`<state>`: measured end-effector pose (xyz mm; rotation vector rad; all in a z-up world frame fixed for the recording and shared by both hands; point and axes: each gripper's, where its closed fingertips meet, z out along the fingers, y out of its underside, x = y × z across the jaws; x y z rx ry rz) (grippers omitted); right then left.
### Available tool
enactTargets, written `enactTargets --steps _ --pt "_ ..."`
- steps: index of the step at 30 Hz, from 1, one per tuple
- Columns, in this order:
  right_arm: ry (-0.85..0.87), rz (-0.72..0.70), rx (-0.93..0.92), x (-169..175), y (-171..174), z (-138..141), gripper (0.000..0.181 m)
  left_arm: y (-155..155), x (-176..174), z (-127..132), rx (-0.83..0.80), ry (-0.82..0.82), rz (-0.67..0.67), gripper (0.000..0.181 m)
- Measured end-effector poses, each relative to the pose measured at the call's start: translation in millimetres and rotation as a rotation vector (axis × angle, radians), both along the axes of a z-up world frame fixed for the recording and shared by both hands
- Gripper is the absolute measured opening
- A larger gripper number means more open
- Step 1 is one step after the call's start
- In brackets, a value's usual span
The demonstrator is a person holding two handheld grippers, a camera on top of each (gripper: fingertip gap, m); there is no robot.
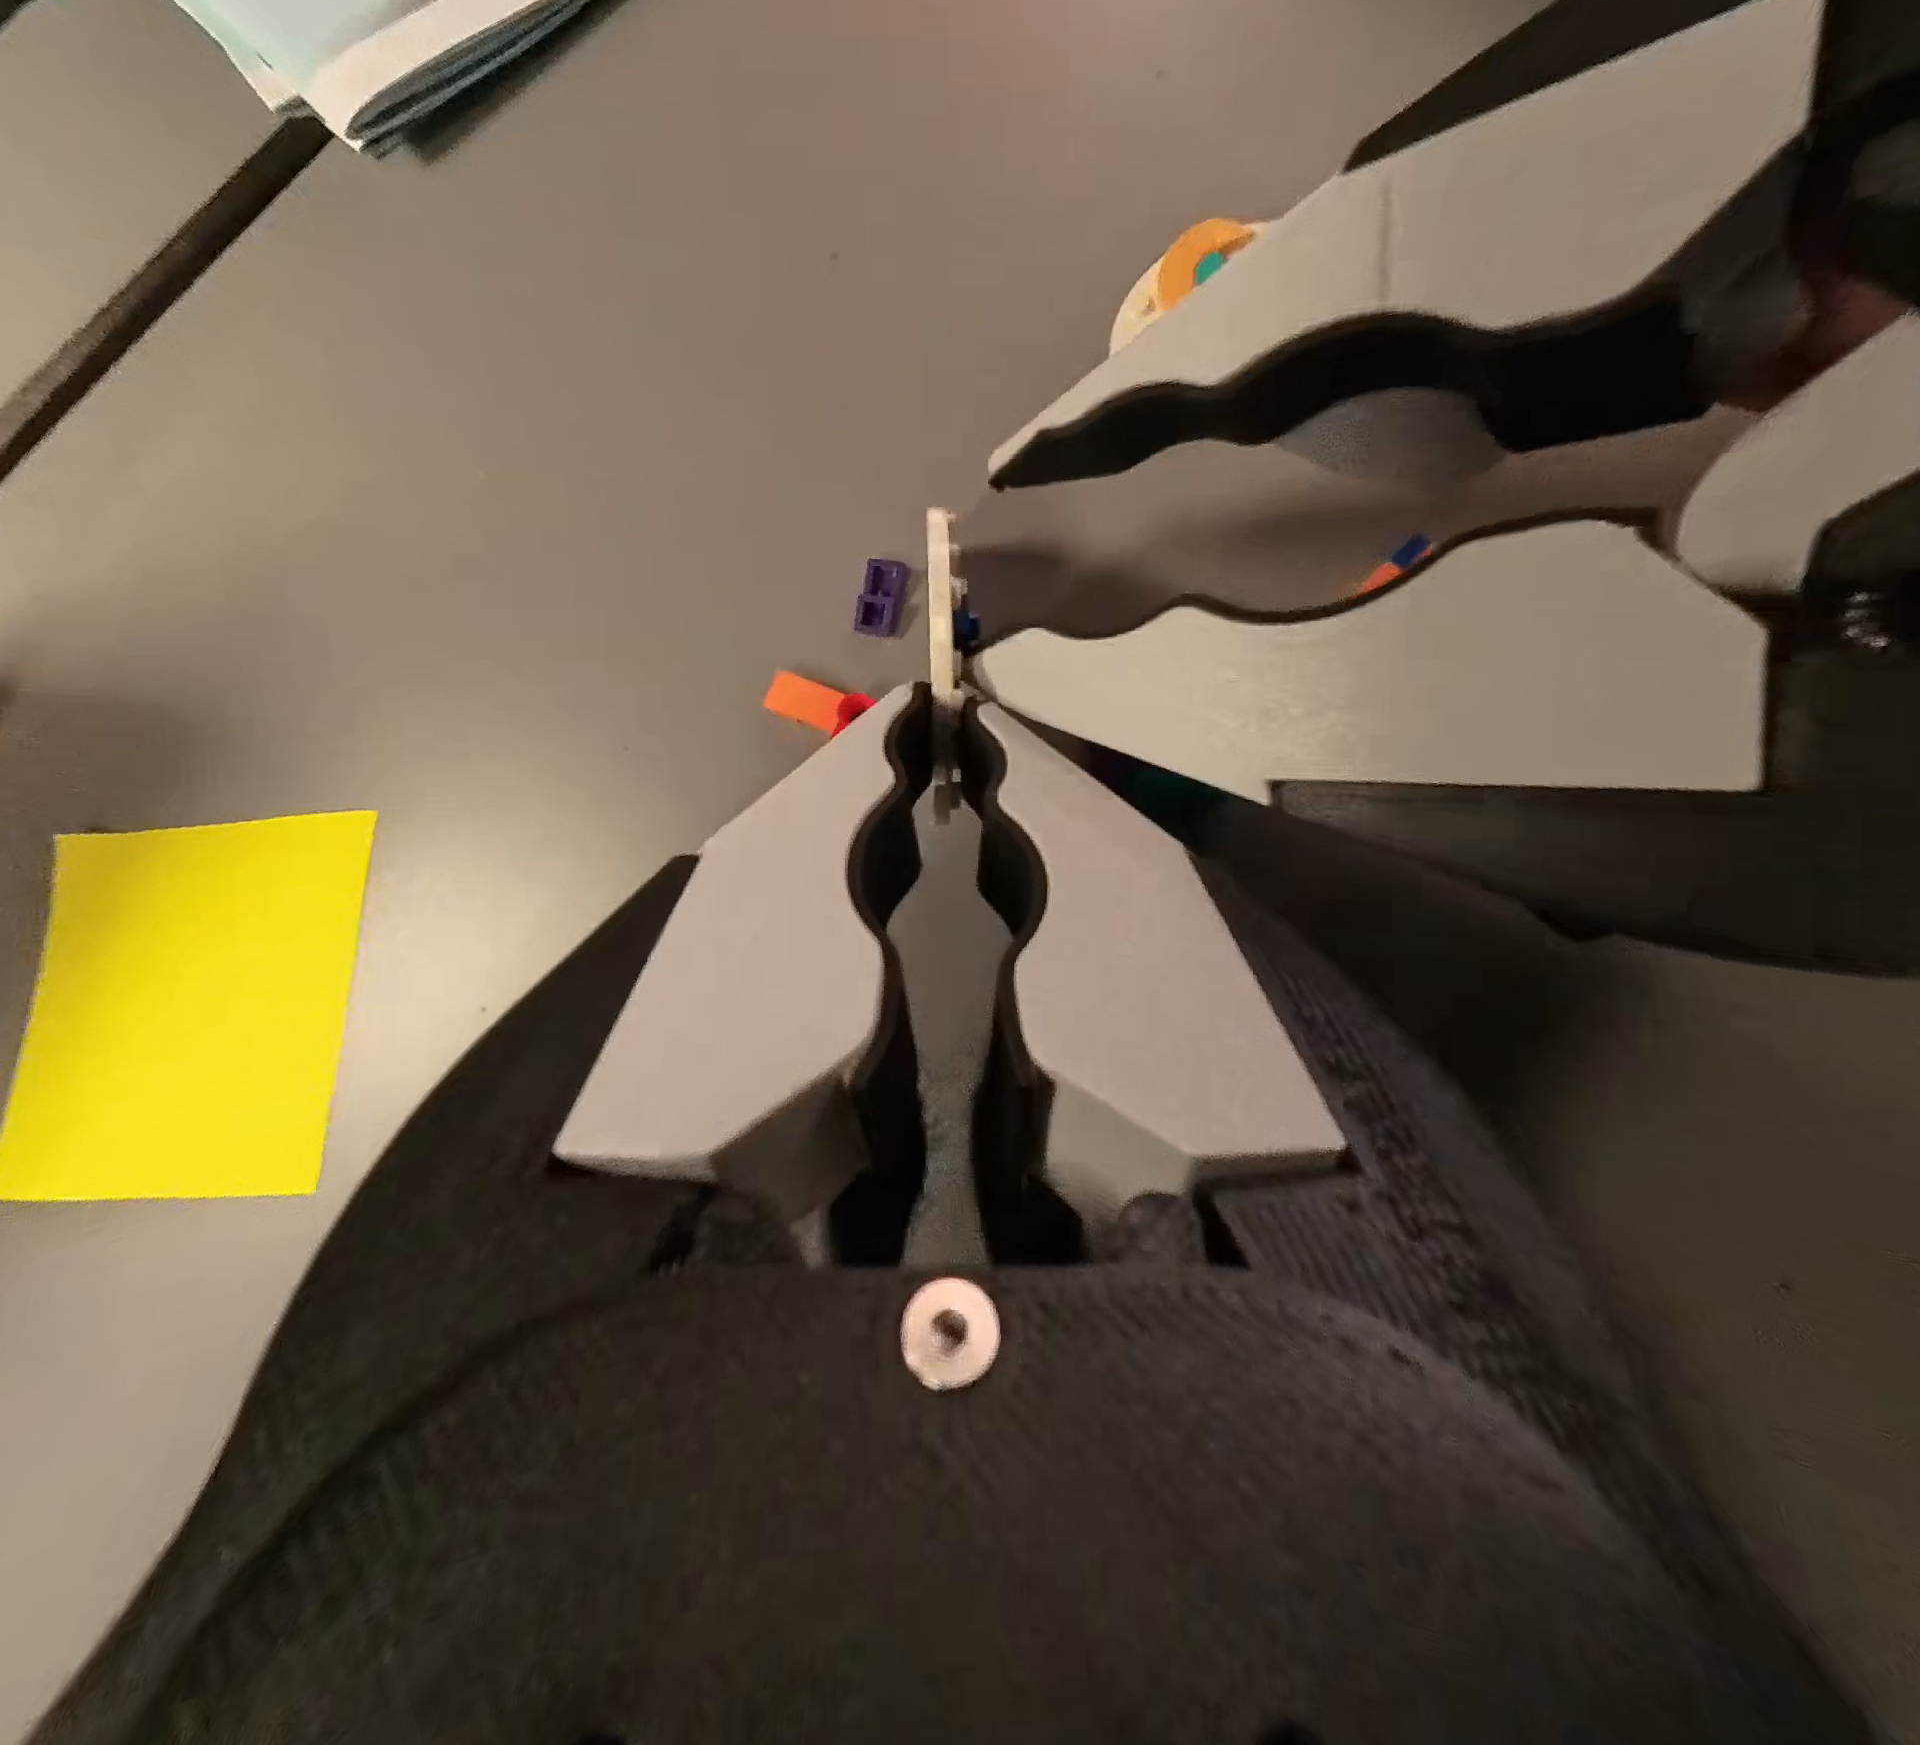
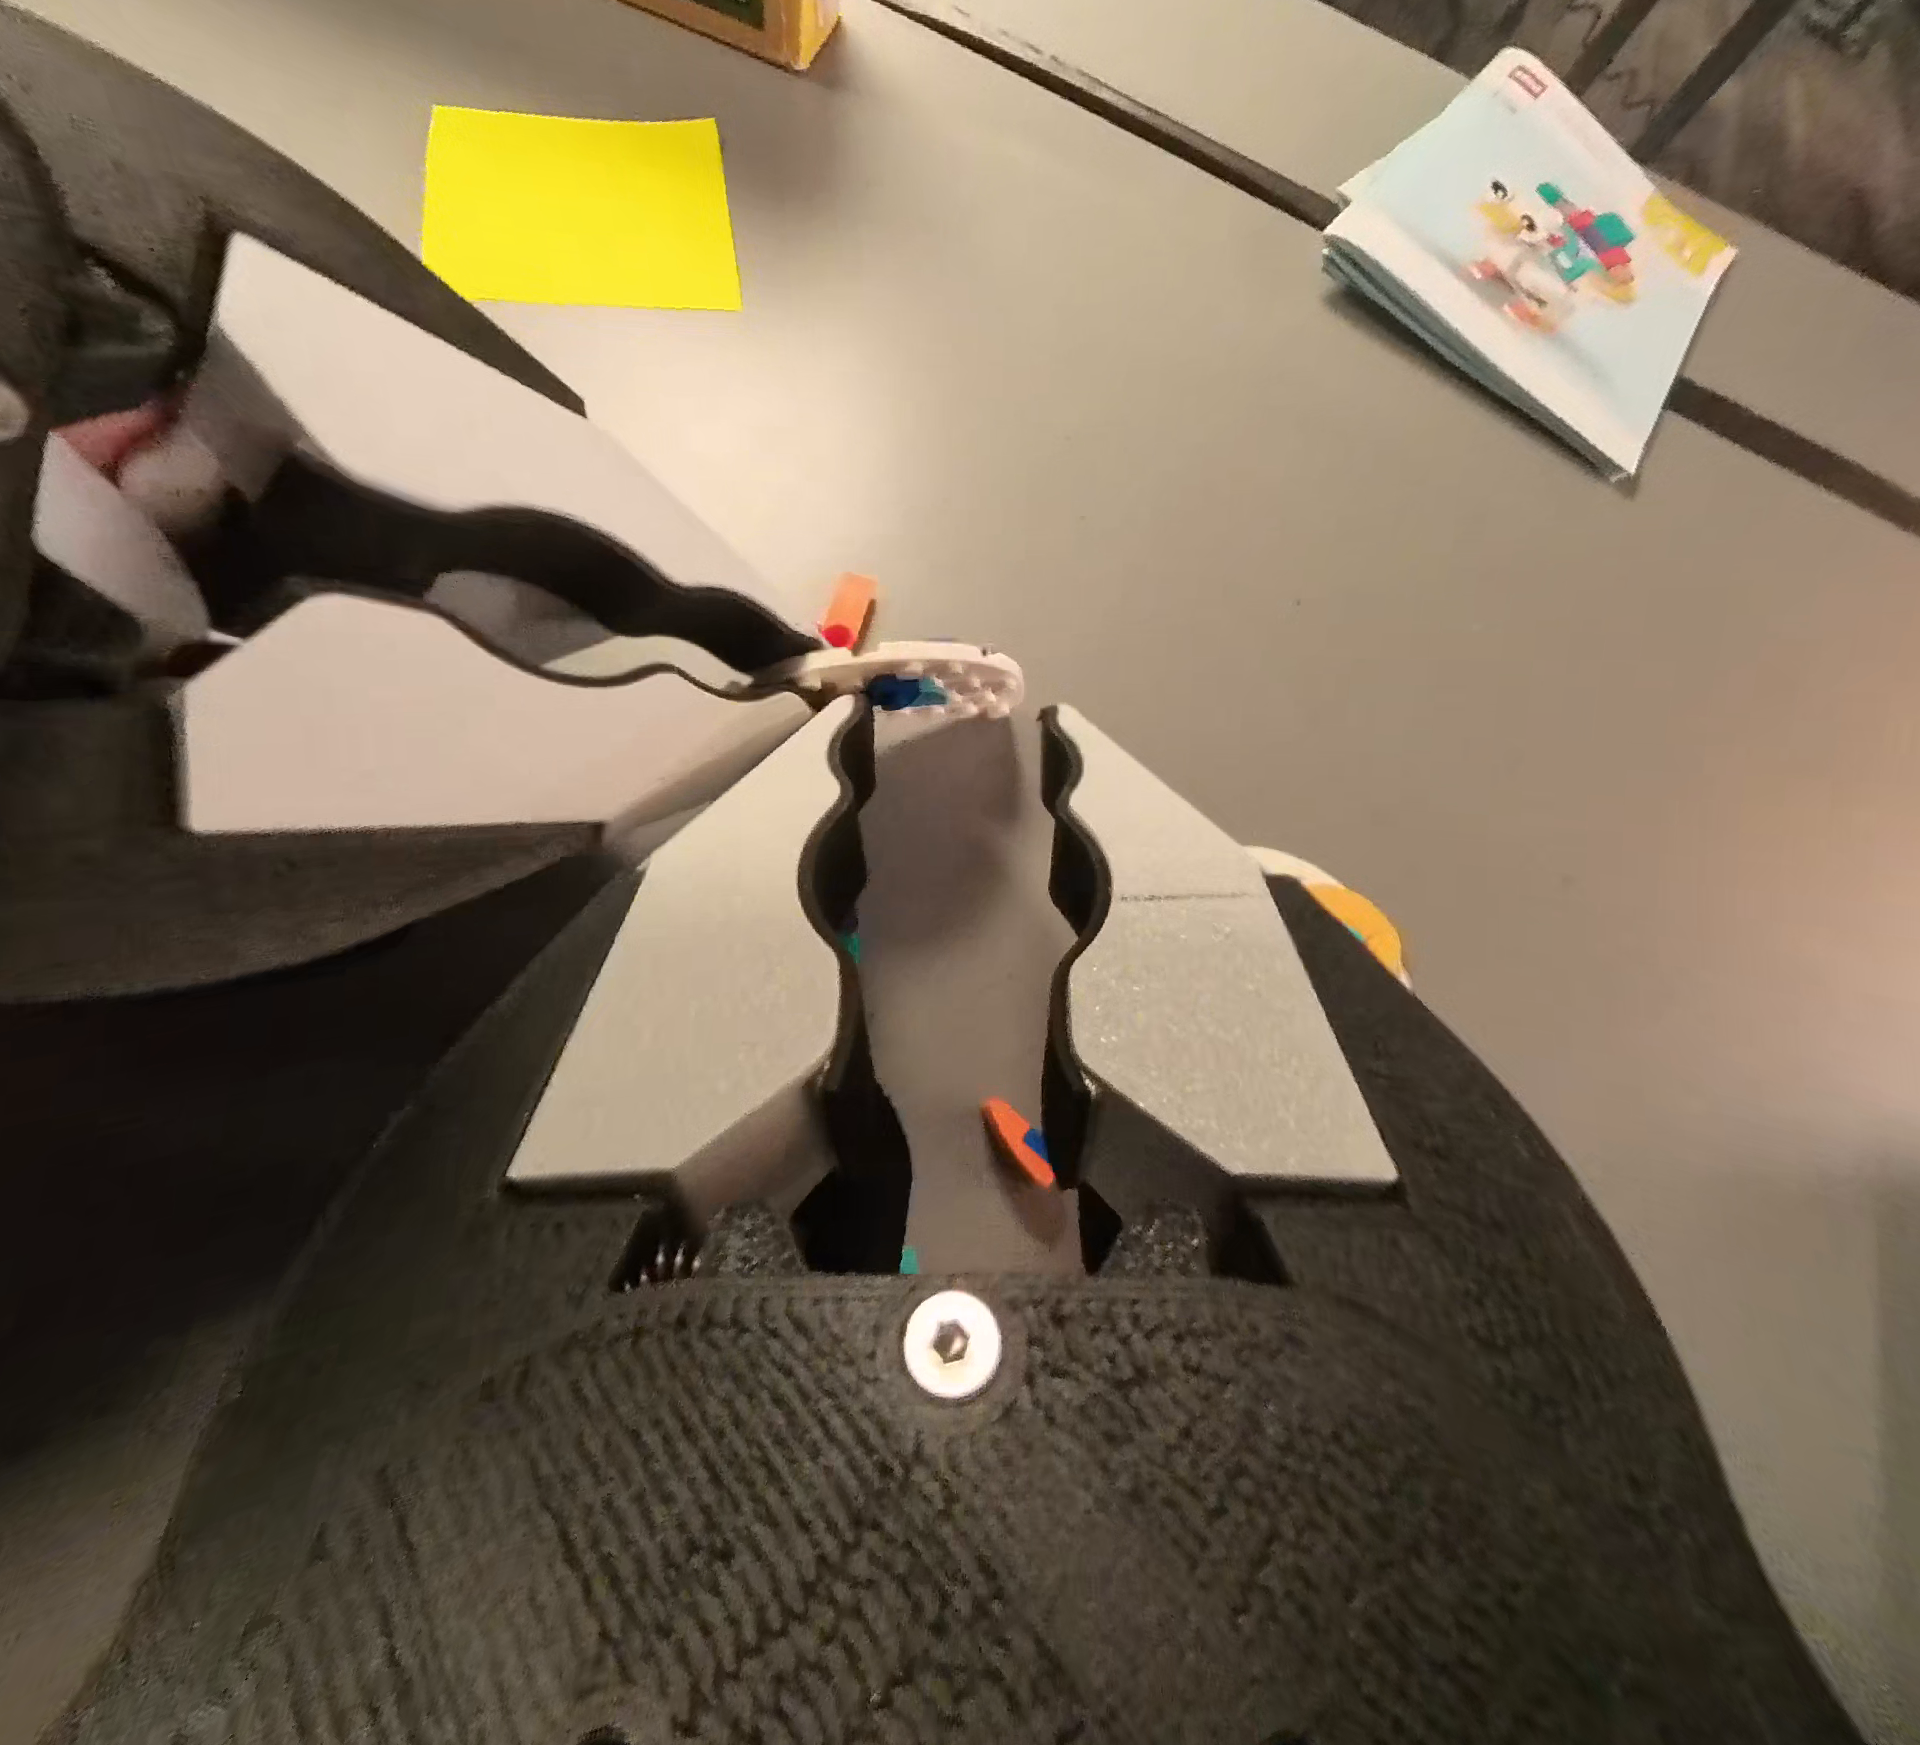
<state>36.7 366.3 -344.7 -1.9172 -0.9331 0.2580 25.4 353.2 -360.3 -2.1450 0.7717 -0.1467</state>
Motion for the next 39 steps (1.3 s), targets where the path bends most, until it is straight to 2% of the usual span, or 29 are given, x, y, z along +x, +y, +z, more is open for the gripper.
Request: enactTargets --steps 7,16,17,18,19,21,23,25,27,33,39 --pt "0.049 -0.028 -0.055 0 -4 -3 0.028 -2 -2 -1 0.053 0.131 -0.007 0.003" --pt "0.052 -0.02 -0.091 -2 -9 -7 0.025 -7 -4 -2 0.076 0.179 -0.008 0.003" --pt "0.047 -0.027 -0.094 -2 -9 -9 0.021 -7 -5 -3 0.081 0.188 -0.009 0.003" --pt "-0.035 -0.119 -0.065 17 2 -14 0.0 -9 -8 -3 0.081 0.193 -0.003 0.003" --pt "-0.081 -0.181 -0.072 32 8 -19 0.0 -11 -17 -2 0.082 0.204 0.013 0.003" --pt "0.051 -0.151 -0.09 31 6 -9 0.0 -18 -29 -3 0.062 0.125 0.036 0.003" --pt "0.141 -0.061 -0.119 15 -3 -2 0.008 -18 -36 -2 0.046 0.063 0.053 0.003" --pt "0.2 0.037 -0.123 -3 -15 5 0.005 -17 -32 -2 0.035 0.027 0.042 0.003" --pt "0.248 0.111 -0.179 -19 -25 6 0.013 -18 -28 -2 0.025 0.008 0.034 0.003" --pt "0.252 0.109 -0.172 -24 -23 7 0.028 -18 -26 -4 0.003 -0.011 0.038 0.003" --pt "0.202 0.086 -0.169 -24 -20 2 0.03 -19 -22 -4 0.002 -0.001 0.031 0.003"
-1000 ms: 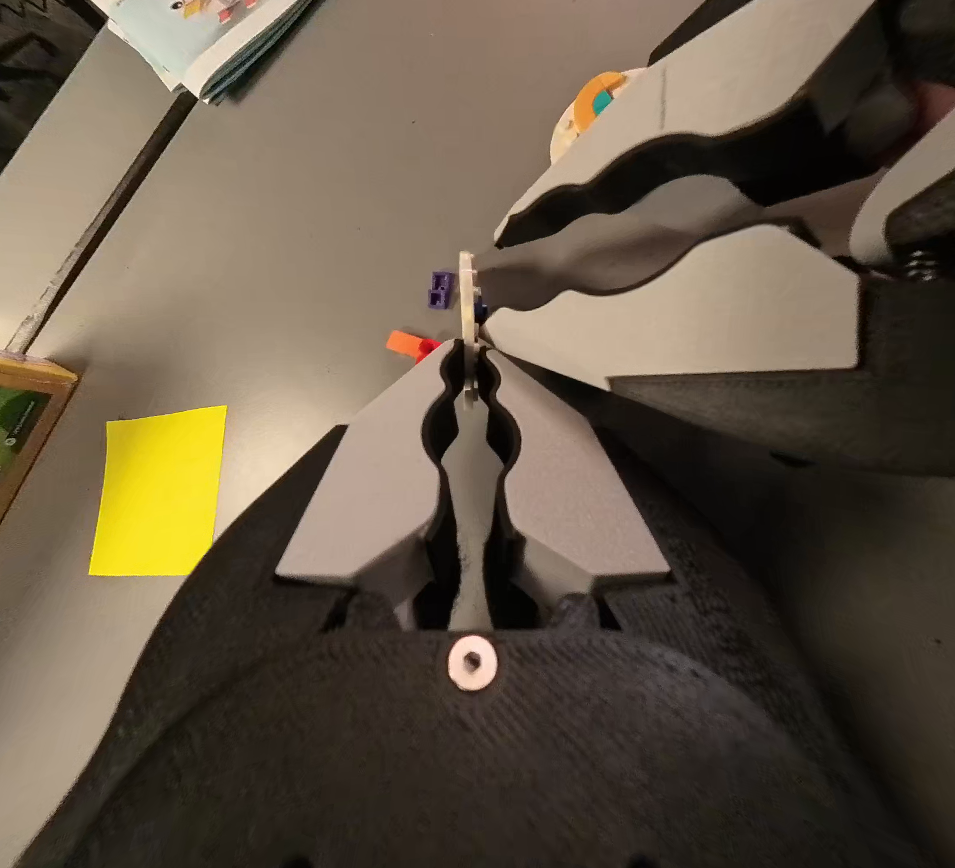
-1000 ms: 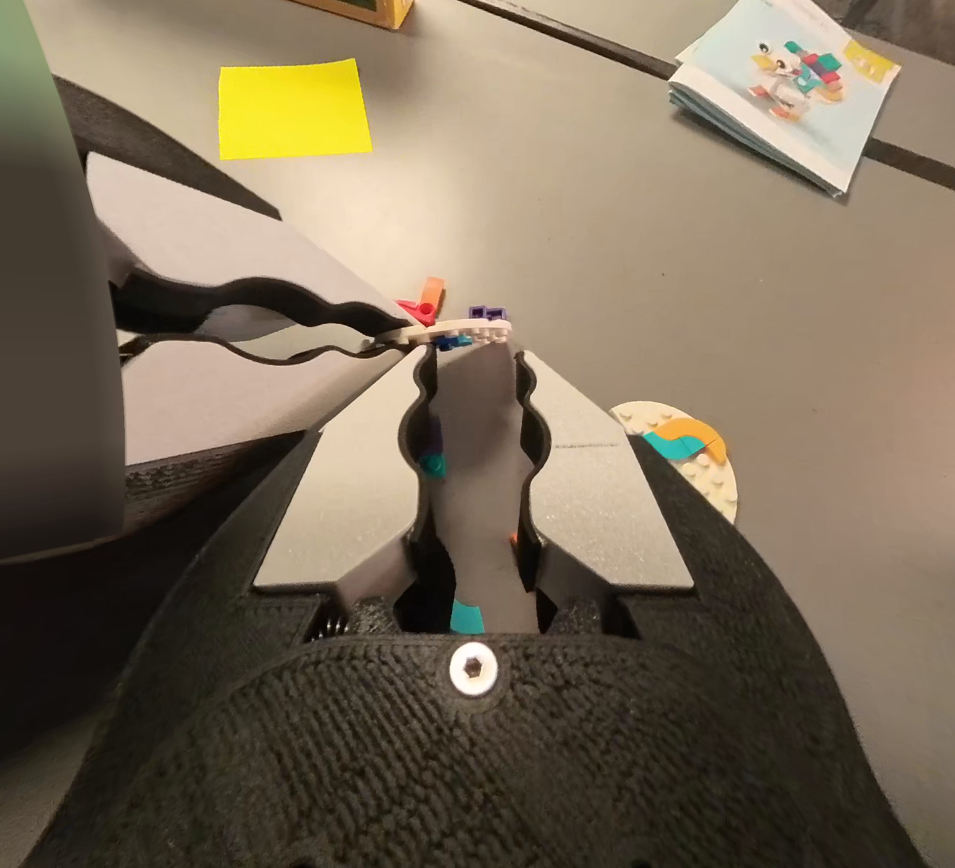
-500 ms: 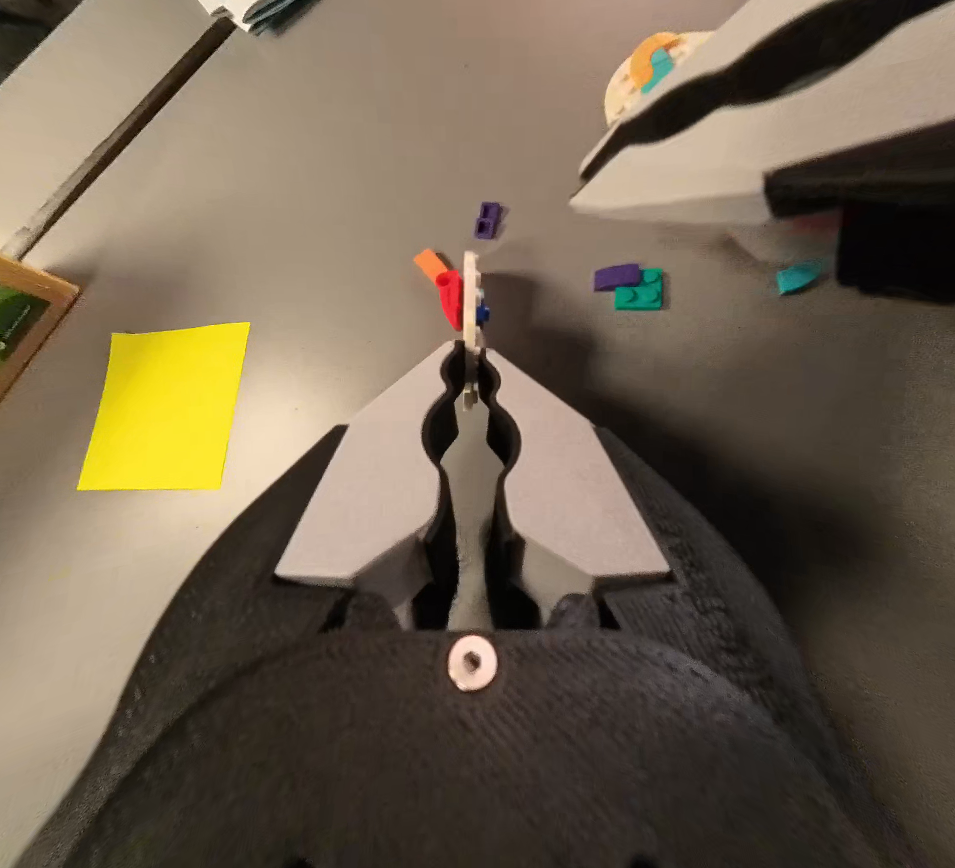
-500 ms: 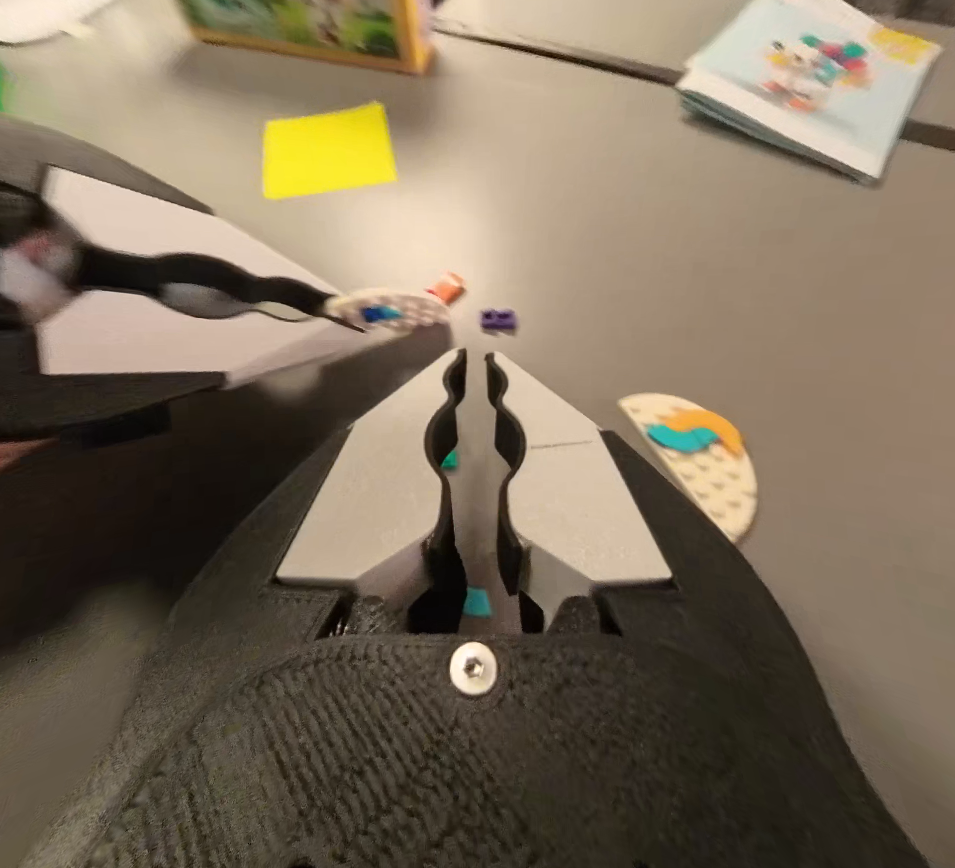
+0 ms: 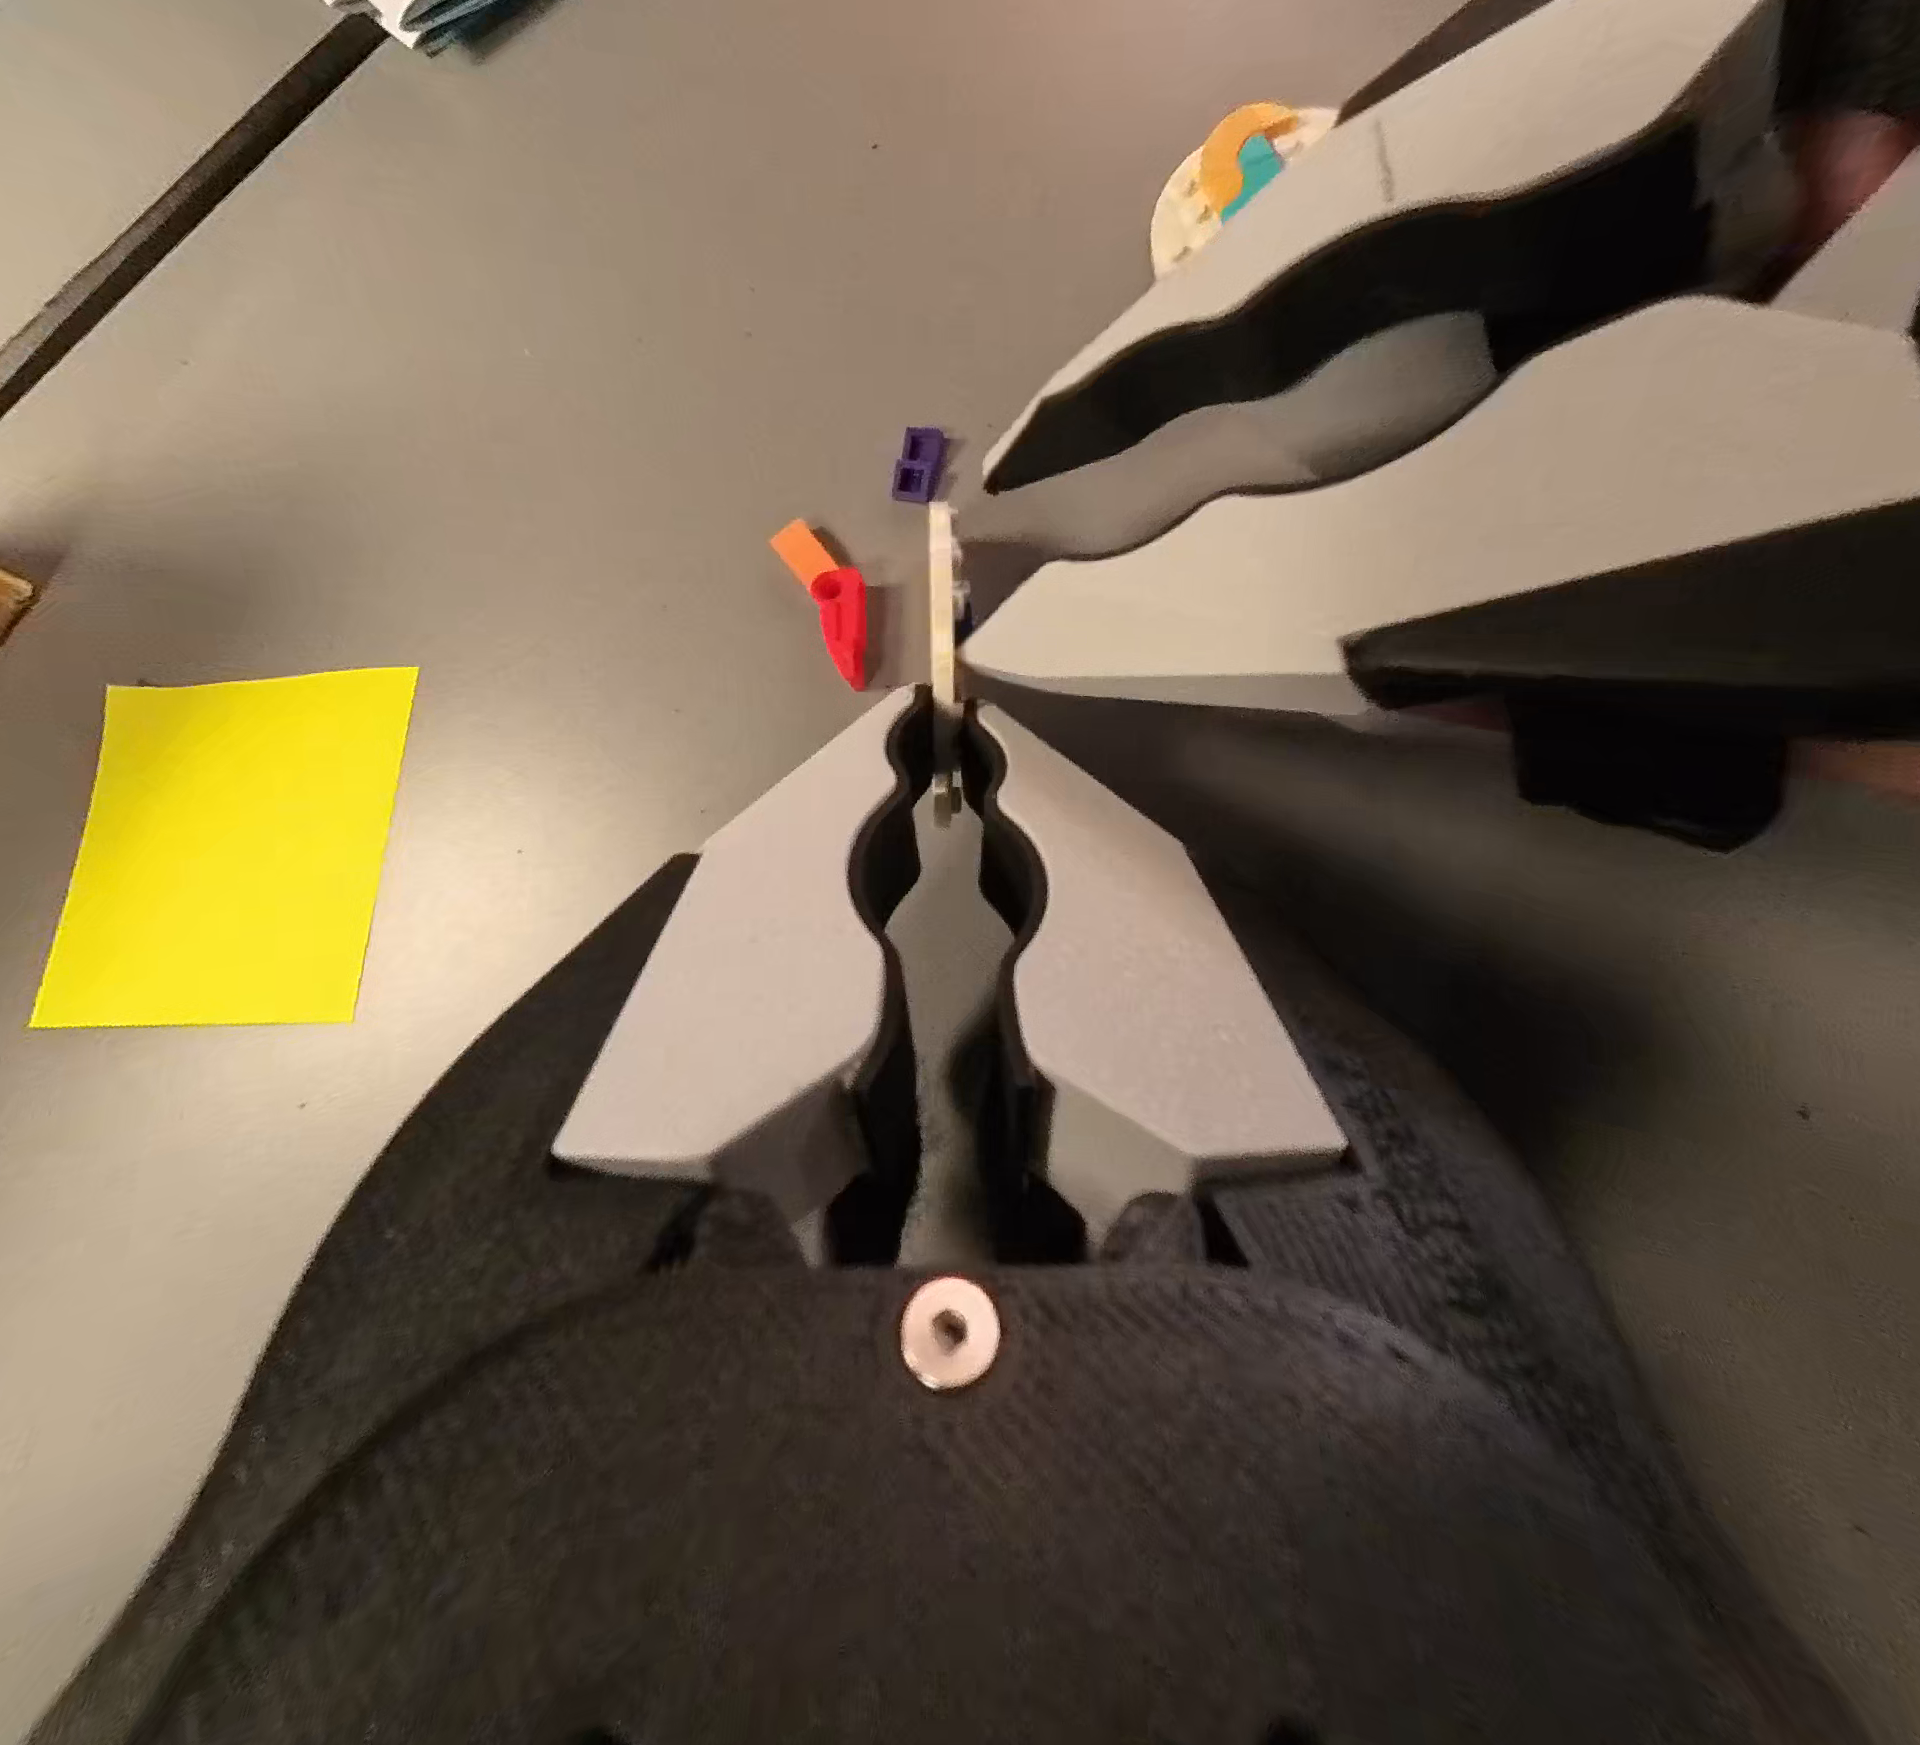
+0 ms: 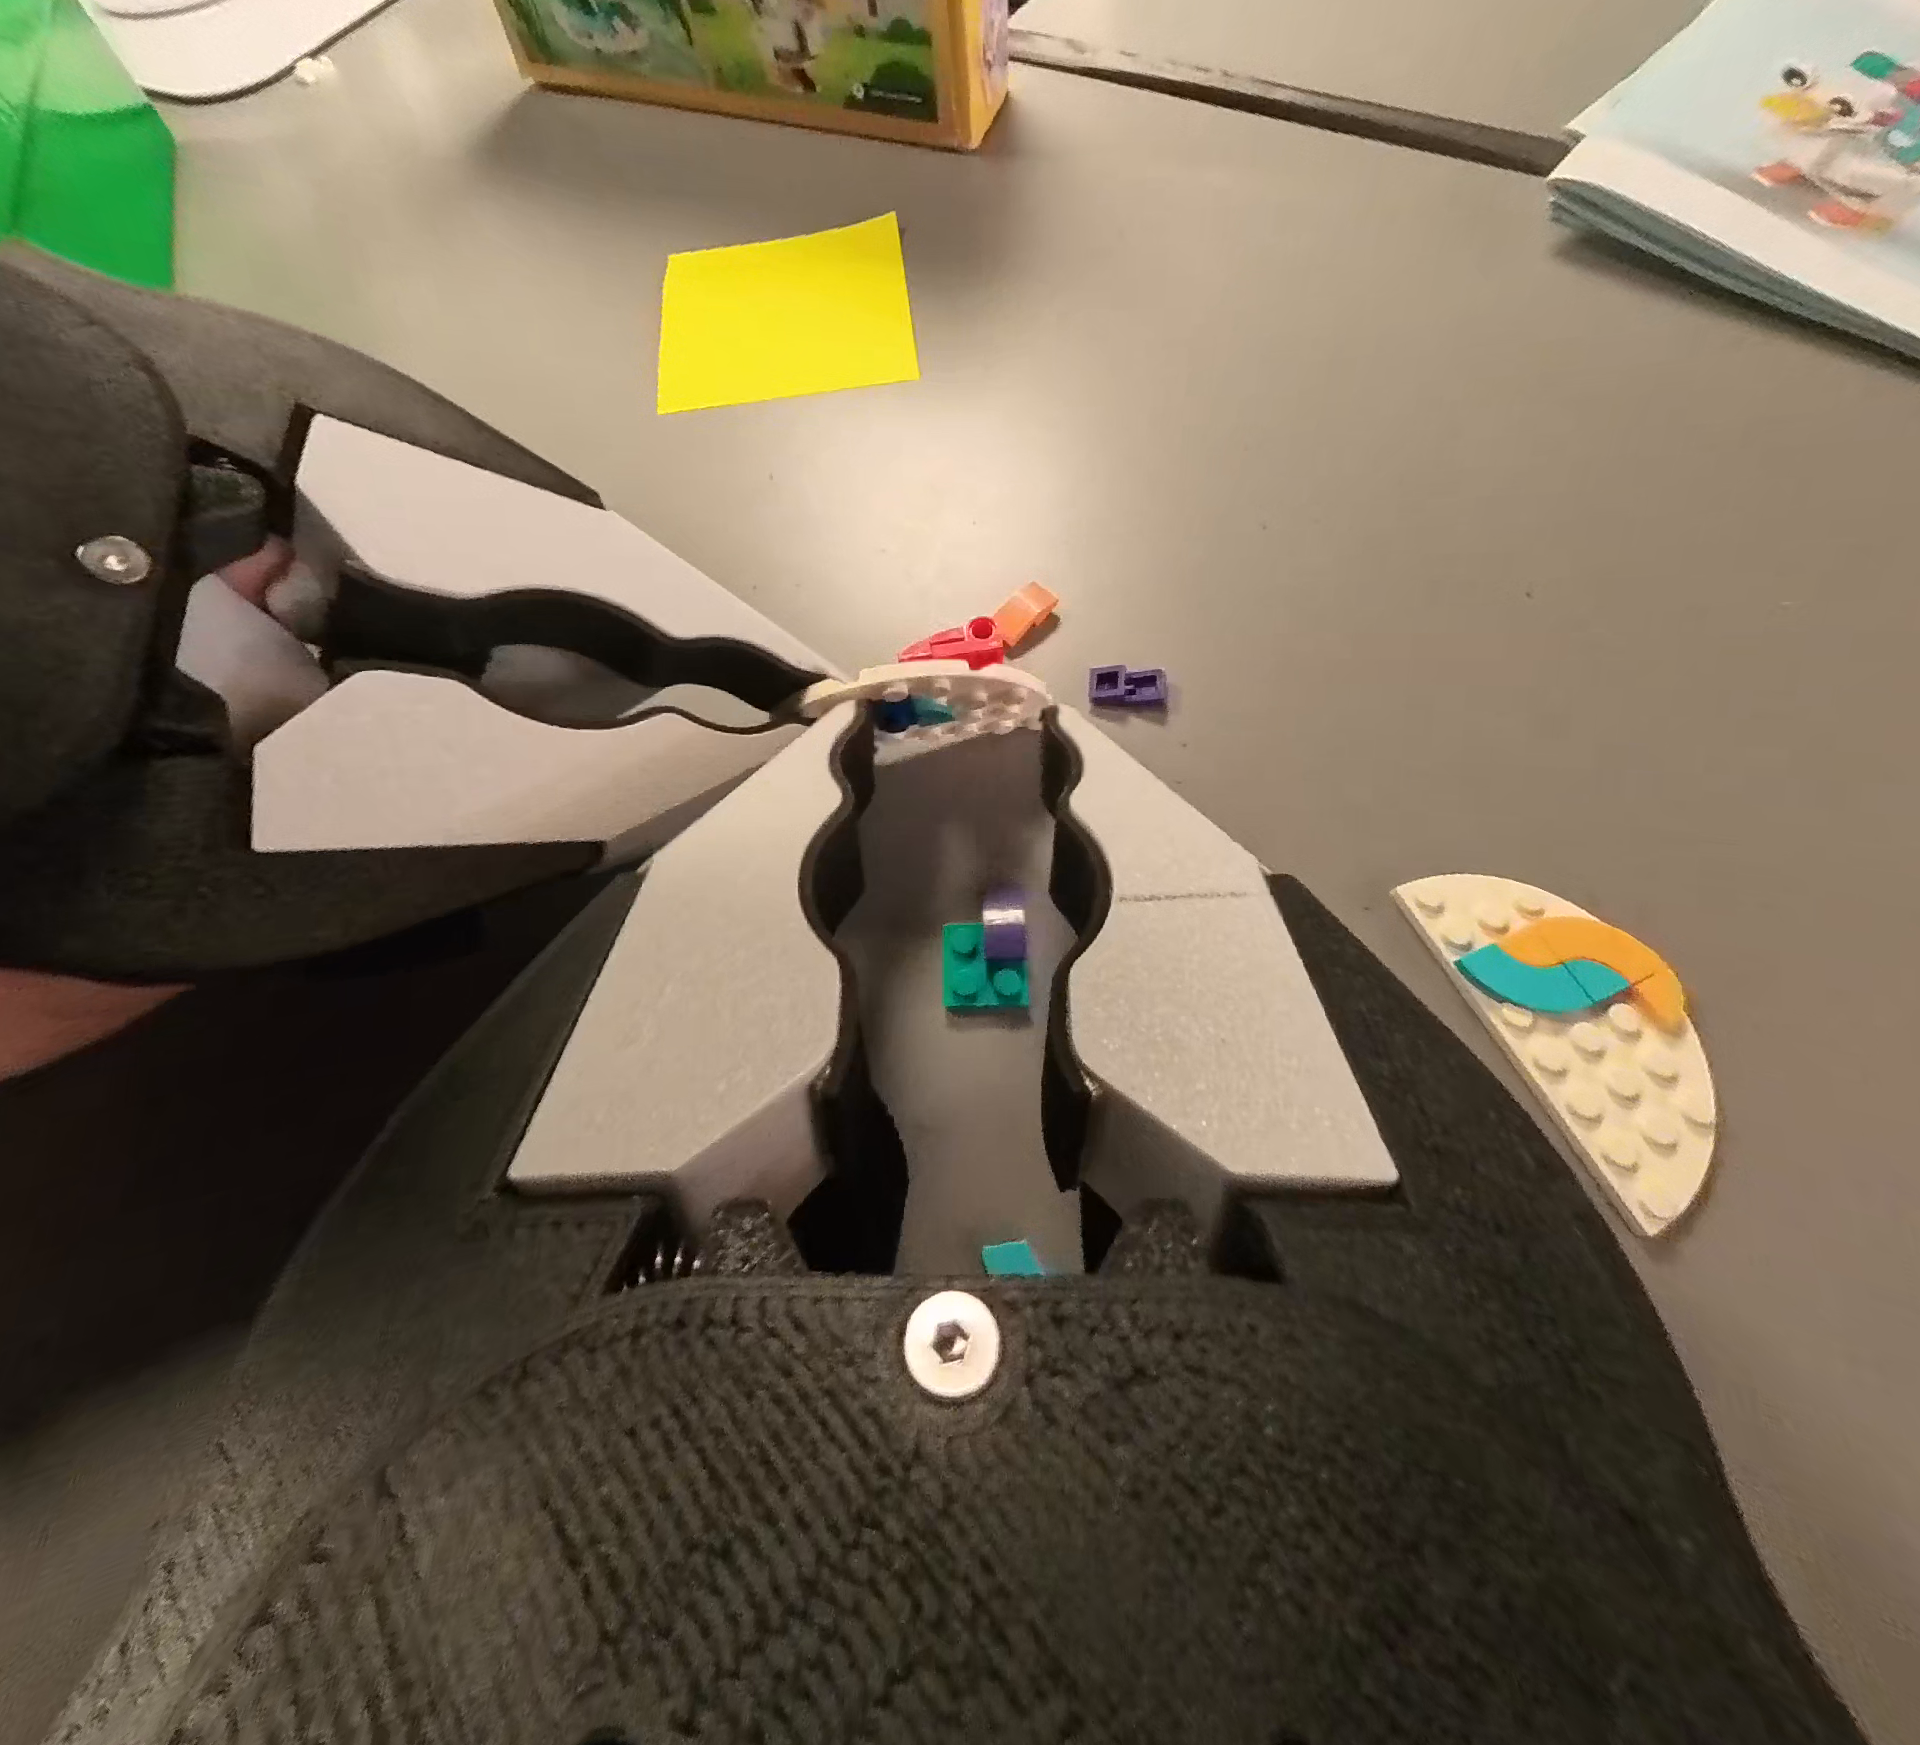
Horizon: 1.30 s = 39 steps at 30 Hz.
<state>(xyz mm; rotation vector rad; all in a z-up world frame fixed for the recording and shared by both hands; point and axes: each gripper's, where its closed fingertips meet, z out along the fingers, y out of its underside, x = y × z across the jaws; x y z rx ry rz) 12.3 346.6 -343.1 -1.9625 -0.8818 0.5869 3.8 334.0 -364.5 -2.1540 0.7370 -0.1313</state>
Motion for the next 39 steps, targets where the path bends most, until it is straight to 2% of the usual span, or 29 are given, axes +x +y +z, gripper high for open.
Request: enactTargets --steps 19,20,21,25,27,30,39 --pt "0.004 -0.05 -0.009 5 0 2 0.03 -1 -8 8 0.12 0.206 0.009 0.003" --pt "-0.091 -0.151 0.024 22 12 -5 0.003 0 -10 9 0.129 0.226 0.009 0.003" --pt "-0.205 -0.24 0.066 44 24 -11 0.0 -2 -17 12 0.148 0.261 0.024 0.003" --pt "0.031 -0.182 -0.029 41 17 2 0.003 -5 -37 24 0.168 0.128 0.08 0.003" --pt "0.006 -0.149 -0.035 35 14 -2 0.003 -4 -35 28 0.171 0.064 0.075 0.003" --pt "0.031 -0.132 -0.044 32 12 0 0.004 -6 -30 25 0.162 0.051 0.059 0.003" --pt "0.132 -0.071 -0.04 24 8 11 0.022 -7 -20 18 0.102 -0.063 0.028 0.003"
